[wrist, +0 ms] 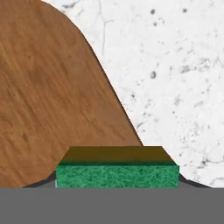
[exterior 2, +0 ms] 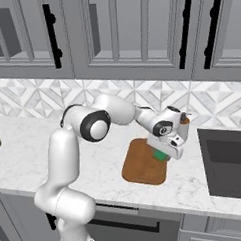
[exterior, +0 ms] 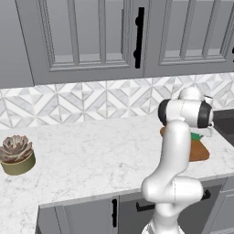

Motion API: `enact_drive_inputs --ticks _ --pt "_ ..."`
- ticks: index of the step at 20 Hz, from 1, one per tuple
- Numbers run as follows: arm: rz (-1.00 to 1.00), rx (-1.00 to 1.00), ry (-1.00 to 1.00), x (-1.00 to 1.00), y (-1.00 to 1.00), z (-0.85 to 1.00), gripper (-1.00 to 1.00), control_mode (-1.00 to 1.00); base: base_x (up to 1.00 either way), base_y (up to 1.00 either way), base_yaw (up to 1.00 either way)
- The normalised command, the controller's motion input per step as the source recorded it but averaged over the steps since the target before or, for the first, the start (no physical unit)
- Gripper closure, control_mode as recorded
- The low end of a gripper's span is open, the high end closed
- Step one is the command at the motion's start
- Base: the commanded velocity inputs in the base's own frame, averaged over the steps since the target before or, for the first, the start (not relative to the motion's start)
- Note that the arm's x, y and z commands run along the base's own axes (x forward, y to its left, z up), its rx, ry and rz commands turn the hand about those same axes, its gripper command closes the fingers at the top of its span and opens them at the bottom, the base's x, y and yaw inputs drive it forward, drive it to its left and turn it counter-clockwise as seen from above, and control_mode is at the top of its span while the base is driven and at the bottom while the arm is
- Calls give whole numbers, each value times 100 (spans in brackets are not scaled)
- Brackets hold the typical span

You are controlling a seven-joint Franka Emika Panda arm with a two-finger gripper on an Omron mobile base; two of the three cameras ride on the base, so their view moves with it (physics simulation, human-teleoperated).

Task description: Pick up the sponge from the counter and clean the cutting board by briefly scrubbing or pressing down on the cutting board. Once finished, release the sponge.

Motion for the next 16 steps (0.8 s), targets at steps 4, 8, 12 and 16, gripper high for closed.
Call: enact_drive_inputs --ticks 4,8,12,16 --pt "0 5 2 59 35 -18 100 -100 0 0 0" --pt "0 2 1 33 90 -27 100 -100 0 0 0" --pt "0 0 -5 1 100 -1 100 -100 0 0 0" --pt "0 -8 -13 0 99 7 100 -100 0 0 0"
